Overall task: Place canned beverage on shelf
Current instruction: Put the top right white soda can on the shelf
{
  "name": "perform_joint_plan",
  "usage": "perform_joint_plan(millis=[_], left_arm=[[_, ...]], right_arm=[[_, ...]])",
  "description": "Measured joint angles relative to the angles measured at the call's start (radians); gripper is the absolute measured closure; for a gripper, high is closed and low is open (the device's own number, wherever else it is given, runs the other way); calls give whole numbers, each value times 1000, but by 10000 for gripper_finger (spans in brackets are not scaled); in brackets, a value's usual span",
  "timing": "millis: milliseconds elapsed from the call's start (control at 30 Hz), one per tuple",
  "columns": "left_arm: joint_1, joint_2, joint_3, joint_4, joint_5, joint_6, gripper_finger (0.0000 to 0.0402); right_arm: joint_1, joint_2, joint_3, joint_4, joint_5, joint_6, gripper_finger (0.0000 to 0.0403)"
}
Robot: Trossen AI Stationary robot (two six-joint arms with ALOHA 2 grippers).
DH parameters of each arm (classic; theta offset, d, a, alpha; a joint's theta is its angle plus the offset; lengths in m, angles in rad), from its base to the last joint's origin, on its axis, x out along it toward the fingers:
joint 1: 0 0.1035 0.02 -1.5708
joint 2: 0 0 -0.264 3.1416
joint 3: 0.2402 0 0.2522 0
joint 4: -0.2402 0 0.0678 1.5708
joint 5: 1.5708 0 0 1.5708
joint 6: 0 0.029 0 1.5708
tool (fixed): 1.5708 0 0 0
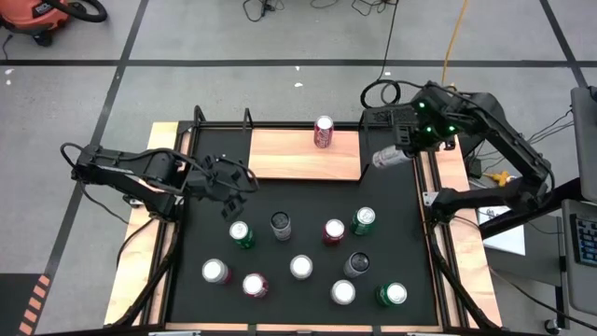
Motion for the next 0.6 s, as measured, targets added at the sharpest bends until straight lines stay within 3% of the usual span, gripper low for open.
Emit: perform_joint_plan(millis=[333, 600], left_arm=[[77, 0, 0, 83, -10, 10, 86], [142, 0, 0, 351, -56, 216, 86]], right_arm=[[0, -63, 151, 1, 55, 19, 187], [0, -62, 312, 85, 28, 34, 187]])
